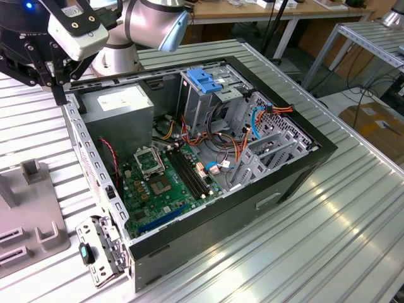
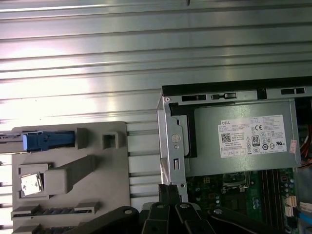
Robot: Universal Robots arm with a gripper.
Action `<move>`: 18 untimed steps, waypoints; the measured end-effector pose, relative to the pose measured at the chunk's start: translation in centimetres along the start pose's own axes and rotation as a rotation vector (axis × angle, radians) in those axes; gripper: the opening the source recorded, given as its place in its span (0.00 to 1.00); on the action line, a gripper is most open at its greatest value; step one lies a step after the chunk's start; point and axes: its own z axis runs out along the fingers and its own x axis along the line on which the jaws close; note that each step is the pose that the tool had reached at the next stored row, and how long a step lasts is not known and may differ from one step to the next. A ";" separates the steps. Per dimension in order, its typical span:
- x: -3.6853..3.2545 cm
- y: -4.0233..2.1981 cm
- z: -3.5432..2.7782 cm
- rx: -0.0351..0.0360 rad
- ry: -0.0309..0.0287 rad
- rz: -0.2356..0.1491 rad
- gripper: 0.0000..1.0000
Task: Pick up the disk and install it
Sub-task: 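Reach for the disk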
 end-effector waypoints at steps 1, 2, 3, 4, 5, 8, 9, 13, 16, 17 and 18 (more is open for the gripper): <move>0.06 0.00 0.00 0.0000 0.0000 0.000 0.11; 0.14 -0.01 0.00 0.0000 0.0000 0.000 0.11; 0.23 -0.02 -0.01 0.0000 0.0000 0.000 0.11; 0.34 -0.02 -0.01 0.0000 0.0000 0.000 0.11; 0.39 -0.03 -0.01 0.0000 0.0000 0.000 0.11; 0.55 -0.04 -0.01 0.0000 0.0000 0.000 0.11; 0.64 -0.05 -0.02 0.0000 0.0000 0.000 0.11; 0.84 -0.06 -0.02 0.0000 0.0000 0.000 0.11; 0.89 -0.07 -0.02 0.0000 0.0000 0.000 0.11; 0.89 -0.07 -0.02 0.0000 0.0000 0.000 0.11; 0.89 -0.07 -0.02 -0.0001 0.0000 0.000 0.11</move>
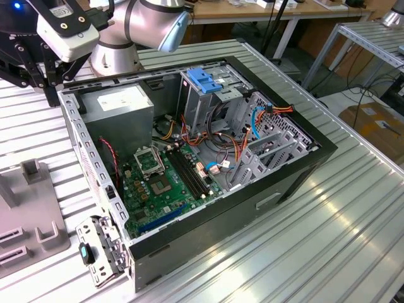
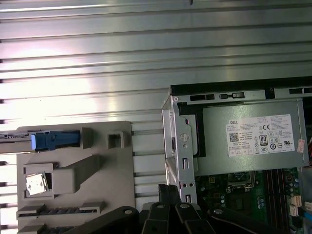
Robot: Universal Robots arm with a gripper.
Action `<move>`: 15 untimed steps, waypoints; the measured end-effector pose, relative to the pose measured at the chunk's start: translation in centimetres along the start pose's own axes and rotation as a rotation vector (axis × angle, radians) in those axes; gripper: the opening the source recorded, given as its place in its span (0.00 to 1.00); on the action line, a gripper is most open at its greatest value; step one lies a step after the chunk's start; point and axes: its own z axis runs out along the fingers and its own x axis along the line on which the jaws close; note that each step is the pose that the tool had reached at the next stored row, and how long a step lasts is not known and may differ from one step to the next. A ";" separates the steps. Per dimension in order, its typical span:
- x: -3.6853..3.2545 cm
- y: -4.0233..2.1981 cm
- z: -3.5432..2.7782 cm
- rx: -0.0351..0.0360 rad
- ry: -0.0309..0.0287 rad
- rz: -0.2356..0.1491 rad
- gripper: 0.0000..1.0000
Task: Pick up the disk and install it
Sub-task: 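Reach for the disk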
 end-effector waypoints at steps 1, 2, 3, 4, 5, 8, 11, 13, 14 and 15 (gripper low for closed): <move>0.00 0.00 0.00 0.0000 0.0000 0.000 0.11; 0.00 0.00 0.00 0.0000 0.0000 0.000 0.11; 0.00 0.00 0.00 0.0000 0.0000 0.000 0.11; 0.00 0.00 0.00 0.0000 0.0000 0.000 0.11; 0.00 0.00 0.00 0.0001 0.0001 0.000 0.11; 0.02 0.00 0.00 0.0001 0.0000 0.000 0.11; 0.35 -0.03 -0.01 0.0001 0.0000 0.000 0.11; 0.55 -0.04 -0.02 0.0000 0.0000 0.000 0.11; 0.65 -0.05 -0.02 0.0001 0.0000 0.000 0.11; 0.85 -0.06 -0.02 0.0000 0.0000 0.000 0.11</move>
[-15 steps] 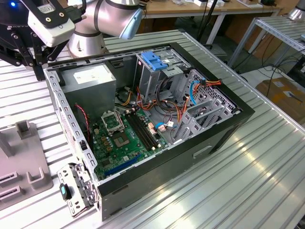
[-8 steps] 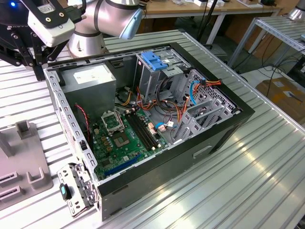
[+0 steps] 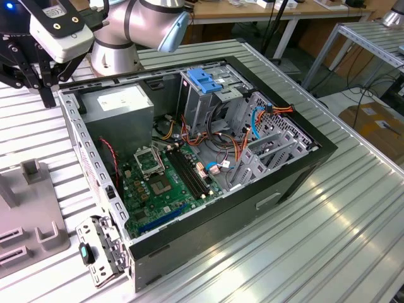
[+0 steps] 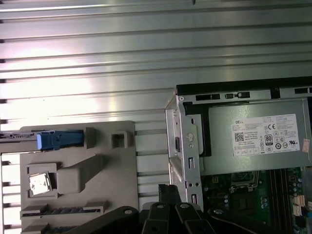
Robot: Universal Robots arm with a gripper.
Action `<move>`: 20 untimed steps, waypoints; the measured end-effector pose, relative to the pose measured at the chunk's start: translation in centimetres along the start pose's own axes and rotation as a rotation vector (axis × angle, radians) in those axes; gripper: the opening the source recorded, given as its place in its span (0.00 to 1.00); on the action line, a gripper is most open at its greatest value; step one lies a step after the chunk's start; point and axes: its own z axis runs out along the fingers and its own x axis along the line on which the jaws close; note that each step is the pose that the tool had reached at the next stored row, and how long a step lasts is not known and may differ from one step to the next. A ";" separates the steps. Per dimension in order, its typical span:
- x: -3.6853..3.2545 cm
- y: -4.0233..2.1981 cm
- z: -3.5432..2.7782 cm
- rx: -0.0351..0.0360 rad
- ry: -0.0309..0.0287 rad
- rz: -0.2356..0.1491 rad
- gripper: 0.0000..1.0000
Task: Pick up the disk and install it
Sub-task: 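Reach for the disk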
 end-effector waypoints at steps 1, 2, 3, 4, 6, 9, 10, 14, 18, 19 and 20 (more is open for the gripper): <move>0.30 -0.02 -0.01 0.0001 0.0000 0.000 0.11; 0.51 -0.04 -0.02 0.0000 0.0000 0.000 0.11; 0.65 -0.05 -0.02 0.0001 0.0000 0.000 0.11; 0.85 -0.07 -0.02 0.0000 0.0000 0.000 0.11; 1.21 -0.09 -0.04 0.0001 0.0001 0.000 0.11; 1.74 -0.13 -0.05 0.0000 0.0000 0.000 0.11; 1.75 -0.13 -0.05 0.0000 0.0000 0.000 0.11; 1.76 -0.13 -0.05 0.0000 0.0000 0.000 0.11; 1.77 -0.13 -0.05 0.0001 0.0001 0.000 0.11; 1.78 -0.13 -0.05 0.0001 0.0000 0.000 0.11; 1.79 -0.14 -0.05 0.0001 0.0001 0.000 0.11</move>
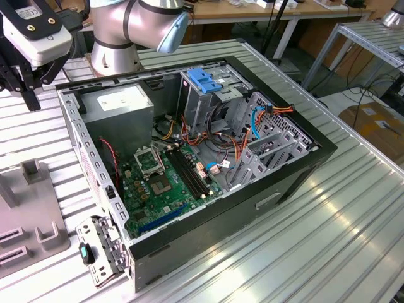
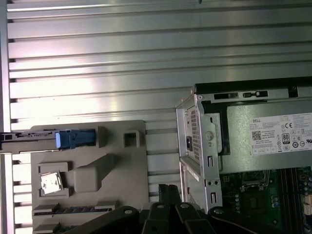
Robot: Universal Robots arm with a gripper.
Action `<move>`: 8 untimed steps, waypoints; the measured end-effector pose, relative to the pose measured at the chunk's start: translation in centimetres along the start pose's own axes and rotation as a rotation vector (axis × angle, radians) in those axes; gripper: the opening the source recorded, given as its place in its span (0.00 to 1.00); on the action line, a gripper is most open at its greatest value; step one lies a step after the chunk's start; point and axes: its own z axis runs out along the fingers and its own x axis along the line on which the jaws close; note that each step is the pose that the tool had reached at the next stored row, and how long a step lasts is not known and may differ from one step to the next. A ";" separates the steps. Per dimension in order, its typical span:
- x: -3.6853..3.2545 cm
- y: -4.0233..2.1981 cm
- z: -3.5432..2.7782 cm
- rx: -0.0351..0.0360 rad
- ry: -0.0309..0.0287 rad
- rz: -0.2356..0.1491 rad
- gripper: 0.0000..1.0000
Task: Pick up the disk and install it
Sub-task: 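Reach for the disk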
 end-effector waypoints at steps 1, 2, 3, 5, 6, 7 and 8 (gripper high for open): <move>0.04 0.00 0.00 0.0000 0.0000 0.000 0.11; 0.08 -0.01 0.00 0.0000 -0.0001 0.000 0.11; 0.14 -0.01 -0.01 0.0000 0.0001 0.000 0.11; 0.30 -0.02 -0.01 0.0000 0.0000 0.000 0.11; 0.39 -0.03 -0.01 0.0000 0.0000 0.000 0.11; 0.54 -0.04 -0.01 0.0000 0.0000 0.000 0.11; 0.63 -0.05 -0.01 0.0000 0.0000 0.000 0.11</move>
